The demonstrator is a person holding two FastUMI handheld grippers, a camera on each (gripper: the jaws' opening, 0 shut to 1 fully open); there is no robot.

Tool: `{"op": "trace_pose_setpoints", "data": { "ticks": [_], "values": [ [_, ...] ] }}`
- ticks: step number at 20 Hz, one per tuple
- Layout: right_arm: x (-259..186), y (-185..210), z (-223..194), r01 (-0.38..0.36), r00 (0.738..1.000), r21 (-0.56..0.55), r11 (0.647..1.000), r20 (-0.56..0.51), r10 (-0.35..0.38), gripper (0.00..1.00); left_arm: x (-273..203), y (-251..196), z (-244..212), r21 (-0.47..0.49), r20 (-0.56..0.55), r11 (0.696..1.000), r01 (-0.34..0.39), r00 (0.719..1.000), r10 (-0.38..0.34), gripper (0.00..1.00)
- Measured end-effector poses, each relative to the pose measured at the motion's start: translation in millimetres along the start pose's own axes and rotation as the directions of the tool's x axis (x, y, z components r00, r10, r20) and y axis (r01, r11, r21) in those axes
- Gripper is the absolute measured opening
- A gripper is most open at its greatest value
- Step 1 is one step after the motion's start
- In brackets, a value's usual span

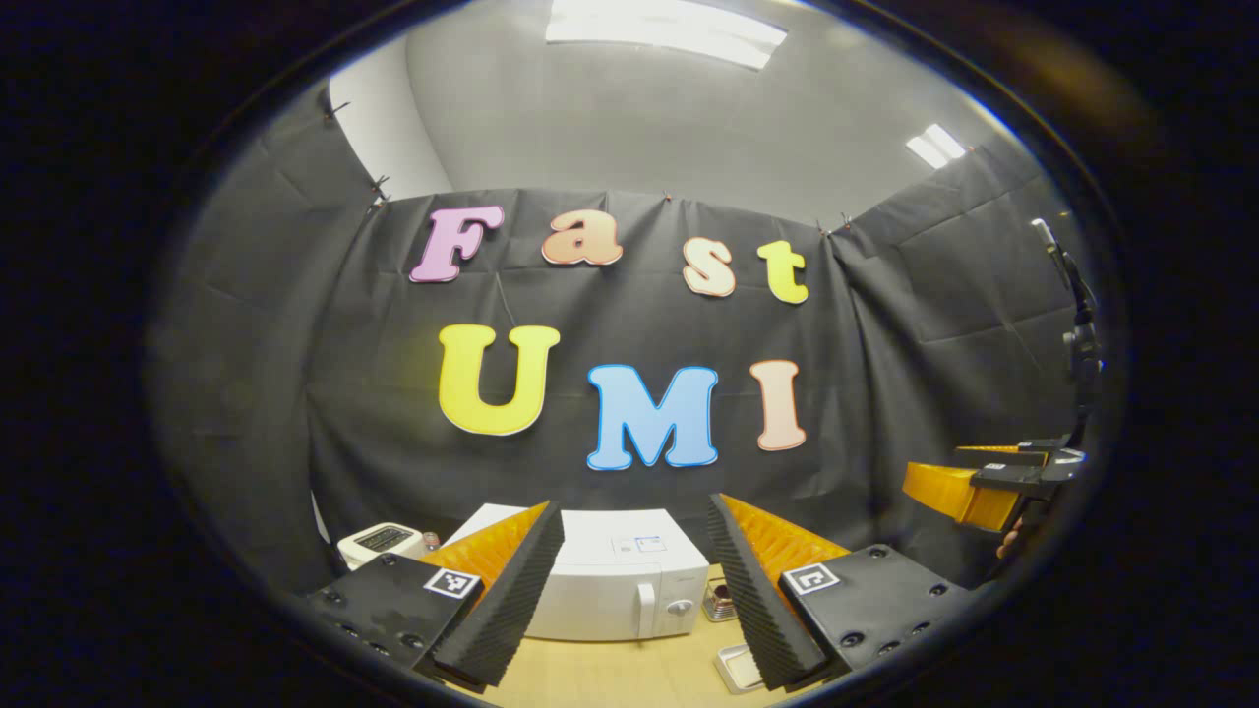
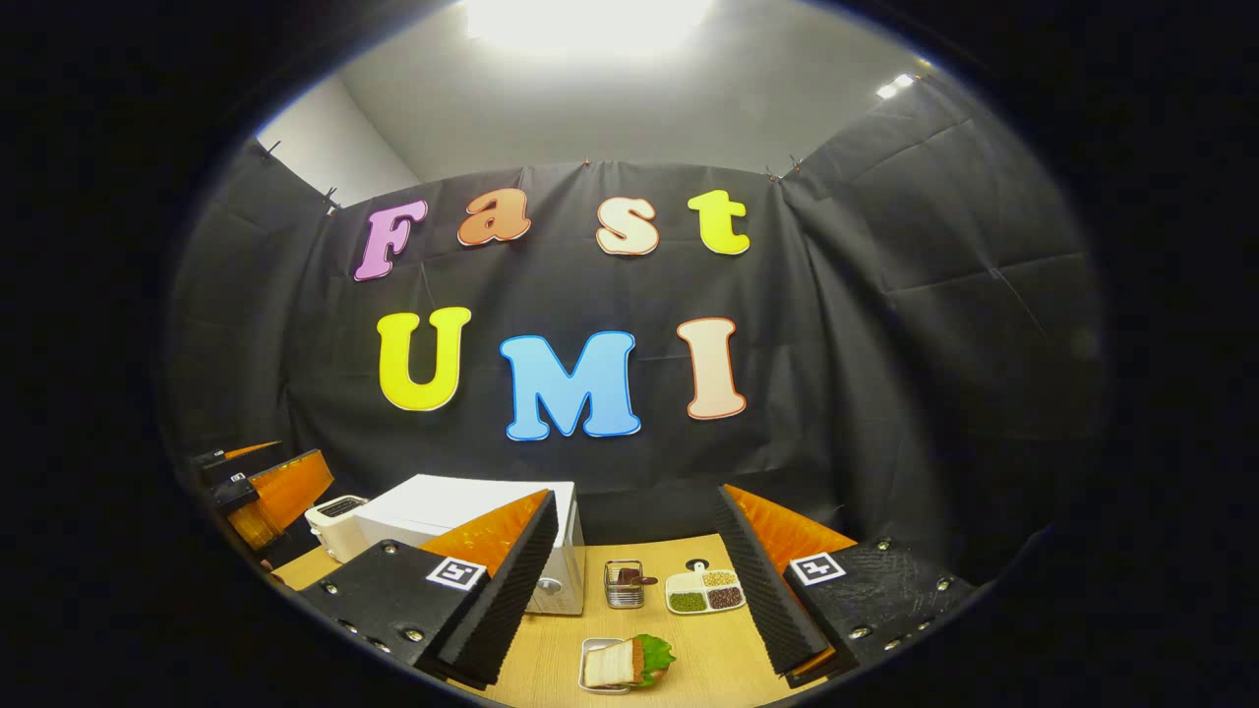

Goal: Open the microwave oven with the left hand, put the food in, and close the microwave oven.

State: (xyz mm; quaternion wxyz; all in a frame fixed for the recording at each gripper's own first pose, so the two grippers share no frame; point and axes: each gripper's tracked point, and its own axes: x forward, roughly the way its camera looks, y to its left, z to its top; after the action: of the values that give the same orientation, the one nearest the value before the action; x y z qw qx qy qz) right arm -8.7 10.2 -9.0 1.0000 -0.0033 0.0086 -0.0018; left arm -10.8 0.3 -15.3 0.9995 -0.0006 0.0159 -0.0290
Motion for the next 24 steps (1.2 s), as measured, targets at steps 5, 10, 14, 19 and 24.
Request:
{"op": "trace_pose_setpoints", "data": {
  "ticks": [5, 10, 14, 19, 24],
  "values": [
    [-3.0, 0.3, -6.6, 0.029, 1.000, -0.022, 0.999, 0.008, -0.029, 0.96, 10.9, -2.3, -20.3, -0.008, -0.025, 0.998, 0.060, 0.998, -0.060, 0.97],
    [5.6, -5.5, -10.7, 0.030, 0.999, -0.033, 0.999, 0.014, -0.029, 0.96, 43.3, -14.8, -78.2, -0.018, -0.108, 0.997, 0.069, 0.992, -0.071, 0.96],
    [27.5, -21.5, -16.5, 0.022, 1.000, -0.054, 0.998, 0.016, -0.021, 0.96, 90.6, -25.2, -142.4, -0.015, -0.205, 0.999, 0.051, 0.977, -0.053, 0.97],
    [69.8, -35.7, -43.3, -0.046, 0.997, -0.017, 0.999, -0.058, 0.045, 0.96, 151.2, -30.8, -250.0, 0.000, -0.383, 1.000, 0.008, 0.924, -0.008, 0.91],
    [103.1, -59.8, -65.1, -0.072, 0.990, 0.006, 0.997, -0.119, 0.073, 0.96, 193.2, -15.0, -339.1, -0.002, -0.535, 0.996, -0.084, 0.842, 0.070, 0.68]
  ]
}}
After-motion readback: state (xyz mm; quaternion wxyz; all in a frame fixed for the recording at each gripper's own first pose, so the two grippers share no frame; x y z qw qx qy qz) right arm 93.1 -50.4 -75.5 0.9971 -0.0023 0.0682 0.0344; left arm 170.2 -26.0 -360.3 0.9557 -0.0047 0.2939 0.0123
